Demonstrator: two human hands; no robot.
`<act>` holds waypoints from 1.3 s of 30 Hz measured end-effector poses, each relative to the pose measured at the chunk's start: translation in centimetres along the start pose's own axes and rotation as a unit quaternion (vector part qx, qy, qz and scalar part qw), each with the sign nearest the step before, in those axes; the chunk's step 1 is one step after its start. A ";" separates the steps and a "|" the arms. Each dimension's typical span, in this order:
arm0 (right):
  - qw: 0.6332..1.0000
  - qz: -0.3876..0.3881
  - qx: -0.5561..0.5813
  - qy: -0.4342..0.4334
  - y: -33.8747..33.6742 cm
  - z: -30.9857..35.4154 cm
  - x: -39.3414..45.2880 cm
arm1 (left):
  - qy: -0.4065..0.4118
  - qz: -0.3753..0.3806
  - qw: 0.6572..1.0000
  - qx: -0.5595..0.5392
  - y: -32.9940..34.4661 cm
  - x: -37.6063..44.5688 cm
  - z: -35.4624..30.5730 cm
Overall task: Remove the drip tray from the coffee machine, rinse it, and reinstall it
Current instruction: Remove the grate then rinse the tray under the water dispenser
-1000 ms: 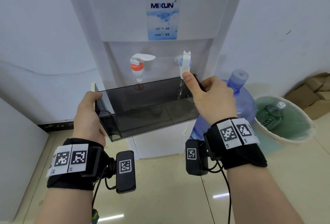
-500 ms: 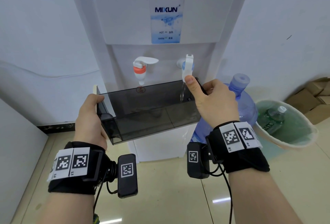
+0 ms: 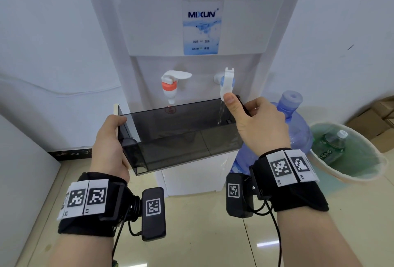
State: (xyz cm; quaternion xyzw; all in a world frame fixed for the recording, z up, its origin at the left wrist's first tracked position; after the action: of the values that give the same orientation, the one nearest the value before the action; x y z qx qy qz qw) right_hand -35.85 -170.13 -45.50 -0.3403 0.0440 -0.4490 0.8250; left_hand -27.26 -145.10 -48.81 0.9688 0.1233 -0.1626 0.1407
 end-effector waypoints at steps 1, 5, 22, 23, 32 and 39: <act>1.000 -0.002 0.001 0.000 0.0 0.0 0.1 | -0.001 0.002 1.000 0.001 0.1 0.0 0.0; 1.000 -0.004 0.001 -0.004 -0.2 0.1 0.4 | 0.000 0.002 1.000 -0.001 0.4 0.0 -0.3; 1.000 0.003 -0.008 -0.013 0.0 0.5 0.2 | -0.009 -0.009 1.000 -0.015 -0.2 -0.2 -0.1; 1.000 0.004 -0.009 -0.015 0.1 0.5 0.2 | -0.009 -0.010 1.000 -0.014 -0.2 -0.2 -0.1; 1.000 -0.001 -0.011 -0.015 0.0 0.5 0.6 | -0.010 -0.008 1.000 -0.011 0.0 -0.1 0.0; 1.000 0.003 -0.013 -0.011 0.4 0.5 0.4 | -0.016 -0.021 1.000 -0.012 -0.3 0.1 0.1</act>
State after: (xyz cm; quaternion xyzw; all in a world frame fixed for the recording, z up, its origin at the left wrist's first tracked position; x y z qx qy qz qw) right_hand -35.16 -170.03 -45.28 -0.3560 0.0420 -0.4425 0.8220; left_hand -27.31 -144.84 -48.98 0.9616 0.1431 -0.1792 0.1508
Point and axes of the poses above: each hand's wrist, its own x-axis towards the middle knuckle, its own y-axis out of the palm, z = x × y, the point moved 1 cm from there along x, towards the middle knuckle, and after that the axes turned 12 degrees about -z, right-handed, at the moved point
